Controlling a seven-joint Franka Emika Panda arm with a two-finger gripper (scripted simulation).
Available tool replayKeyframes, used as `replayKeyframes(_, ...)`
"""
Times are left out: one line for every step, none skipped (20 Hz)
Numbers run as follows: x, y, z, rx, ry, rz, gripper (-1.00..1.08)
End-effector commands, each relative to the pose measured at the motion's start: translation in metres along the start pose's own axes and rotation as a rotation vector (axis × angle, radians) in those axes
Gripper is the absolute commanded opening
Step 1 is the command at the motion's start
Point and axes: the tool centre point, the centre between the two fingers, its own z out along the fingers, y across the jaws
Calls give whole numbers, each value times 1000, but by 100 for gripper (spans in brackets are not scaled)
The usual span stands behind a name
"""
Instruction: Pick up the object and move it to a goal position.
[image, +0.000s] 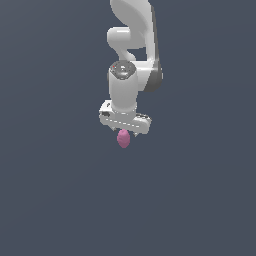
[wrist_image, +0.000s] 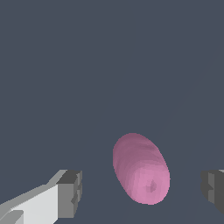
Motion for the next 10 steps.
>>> replayKeyframes(-6,5,2,2,4,53,100)
replayKeyframes(-9,6,2,2,5,70,100)
replayKeyframes(-11,7,3,3,6,85,100)
replayKeyframes(-12,9,3,3,7,99,100)
replayKeyframes(-14,10,4,4,8,111,100)
replayKeyframes(-15,11,4,4,8,122,100)
replayKeyframes(-16,11,5,4,9,131,100)
replayKeyframes(-17,12,5,5,9,138,100)
replayKeyframes(-18,13,5,5,10,144,100)
replayKeyframes(-19,13,5,5,10,148,100)
